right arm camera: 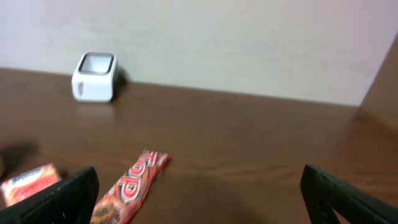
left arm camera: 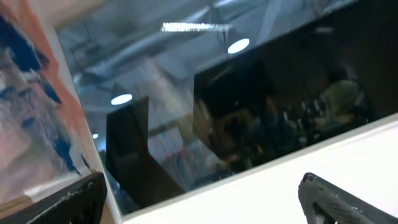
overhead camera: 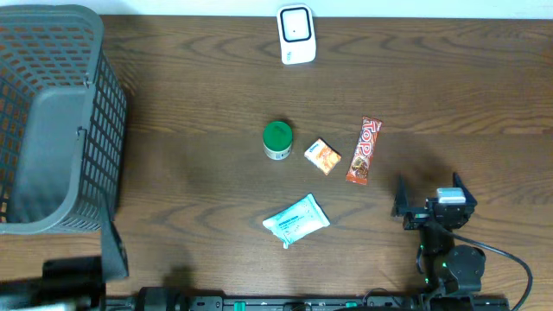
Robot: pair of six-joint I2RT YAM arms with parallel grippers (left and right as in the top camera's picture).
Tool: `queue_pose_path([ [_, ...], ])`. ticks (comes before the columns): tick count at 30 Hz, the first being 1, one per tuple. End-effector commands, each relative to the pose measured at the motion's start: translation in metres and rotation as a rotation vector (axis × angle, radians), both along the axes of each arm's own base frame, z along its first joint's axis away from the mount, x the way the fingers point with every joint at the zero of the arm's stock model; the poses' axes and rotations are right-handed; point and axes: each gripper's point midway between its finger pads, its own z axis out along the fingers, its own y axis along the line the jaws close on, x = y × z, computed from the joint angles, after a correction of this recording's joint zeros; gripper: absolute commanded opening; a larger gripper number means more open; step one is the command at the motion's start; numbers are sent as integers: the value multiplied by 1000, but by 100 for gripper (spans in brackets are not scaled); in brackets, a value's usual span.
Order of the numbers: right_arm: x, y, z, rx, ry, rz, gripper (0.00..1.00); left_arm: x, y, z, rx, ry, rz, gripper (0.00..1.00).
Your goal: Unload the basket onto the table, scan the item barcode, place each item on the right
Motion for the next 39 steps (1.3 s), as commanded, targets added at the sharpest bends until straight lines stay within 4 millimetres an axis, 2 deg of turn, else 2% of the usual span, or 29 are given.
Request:
queue_pose_path([
  [1,-1,-13,-4,-32,14,-71,99,1,-3,2,-4,-10,-20,98],
  [3,0,-9,4,-8,-19,-49,99,-2,-3,7,-4,-37,-21,98],
  [7,-3,31,29,32,-111,186,99,-11,-2,21,-7,-102,-18,98],
  [11,0,29,27,135,-44,171,99,-4,-3,9,-106,-34,-79,98],
  [13,3,29,28,138,4,169,99,6,-4,-9,-120,51,-89,98],
  [16,12,32,41,141,77,177,99,19,-4,-37,-118,179,-79,98],
  [20,36,50,55,141,256,220,99,26,-6,-63,-107,277,-80,98],
  [25,75,95,61,124,567,292,99,32,-8,-86,-84,316,-82,98],
  [30,88,141,66,73,855,355,99,50,-10,-127,-117,400,-99,98],
  [32,98,160,71,79,884,408,99,57,-13,-148,-120,433,-116,98],
  [36,110,198,62,121,902,544,99,71,-14,-183,-187,469,-134,98],
  [37,113,204,60,127,900,548,99,75,-14,-192,-211,474,-140,98],
  [39,123,203,51,163,929,427,99,81,-14,-207,-248,484,-149,98],
])
